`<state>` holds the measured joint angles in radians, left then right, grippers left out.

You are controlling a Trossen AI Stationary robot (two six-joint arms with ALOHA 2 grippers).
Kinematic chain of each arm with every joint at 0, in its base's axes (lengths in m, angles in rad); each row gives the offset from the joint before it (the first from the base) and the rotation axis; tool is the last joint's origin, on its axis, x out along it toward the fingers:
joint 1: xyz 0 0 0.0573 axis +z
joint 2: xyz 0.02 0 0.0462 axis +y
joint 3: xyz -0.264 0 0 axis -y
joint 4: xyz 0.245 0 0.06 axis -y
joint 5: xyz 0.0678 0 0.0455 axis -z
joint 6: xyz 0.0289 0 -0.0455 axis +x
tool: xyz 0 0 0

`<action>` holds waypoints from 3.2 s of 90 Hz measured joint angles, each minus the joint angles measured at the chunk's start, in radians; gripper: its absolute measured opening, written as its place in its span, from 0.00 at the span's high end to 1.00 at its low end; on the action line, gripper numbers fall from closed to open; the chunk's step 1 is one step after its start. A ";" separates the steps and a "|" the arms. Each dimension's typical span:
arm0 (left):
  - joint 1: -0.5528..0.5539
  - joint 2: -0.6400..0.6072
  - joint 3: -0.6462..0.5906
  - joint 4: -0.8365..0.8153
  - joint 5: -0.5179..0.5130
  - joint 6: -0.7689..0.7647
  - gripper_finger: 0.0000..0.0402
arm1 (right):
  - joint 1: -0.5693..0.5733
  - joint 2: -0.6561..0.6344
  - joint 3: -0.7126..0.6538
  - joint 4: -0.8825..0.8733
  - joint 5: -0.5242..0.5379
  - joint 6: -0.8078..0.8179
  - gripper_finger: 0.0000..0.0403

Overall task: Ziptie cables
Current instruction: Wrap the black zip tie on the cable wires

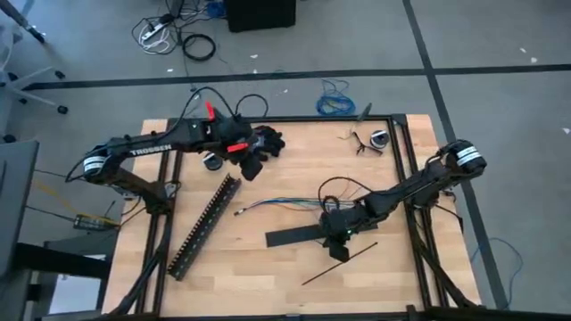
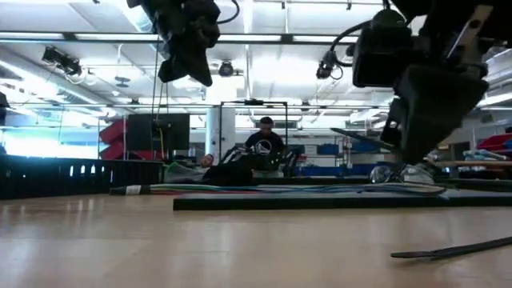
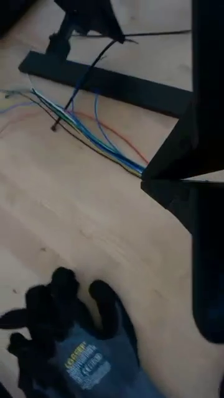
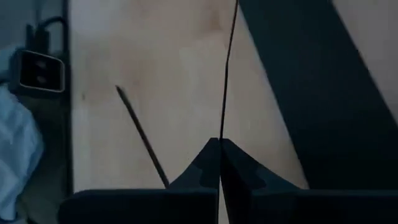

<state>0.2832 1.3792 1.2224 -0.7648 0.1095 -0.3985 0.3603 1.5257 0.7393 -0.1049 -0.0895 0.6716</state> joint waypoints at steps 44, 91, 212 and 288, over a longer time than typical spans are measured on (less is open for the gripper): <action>-0.284 -0.055 -0.004 0.177 -0.291 0.009 1.00 | 0.000 -0.136 -0.009 -0.146 0.140 -0.073 1.00; -0.410 -0.284 -0.688 1.236 -0.230 -0.079 1.00 | -0.047 -0.284 -0.288 0.289 0.160 0.032 1.00; 0.037 0.596 0.262 0.760 0.354 -0.427 0.64 | -0.093 -0.268 -0.380 0.455 0.239 0.105 1.00; -0.102 0.941 0.561 0.588 0.304 0.354 0.65 | -0.095 -0.265 -0.379 0.454 0.169 0.061 1.00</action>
<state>0.1814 2.3207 1.7832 -0.1770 0.4139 -0.0442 0.2653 1.2606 0.3599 0.3496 0.0792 0.7322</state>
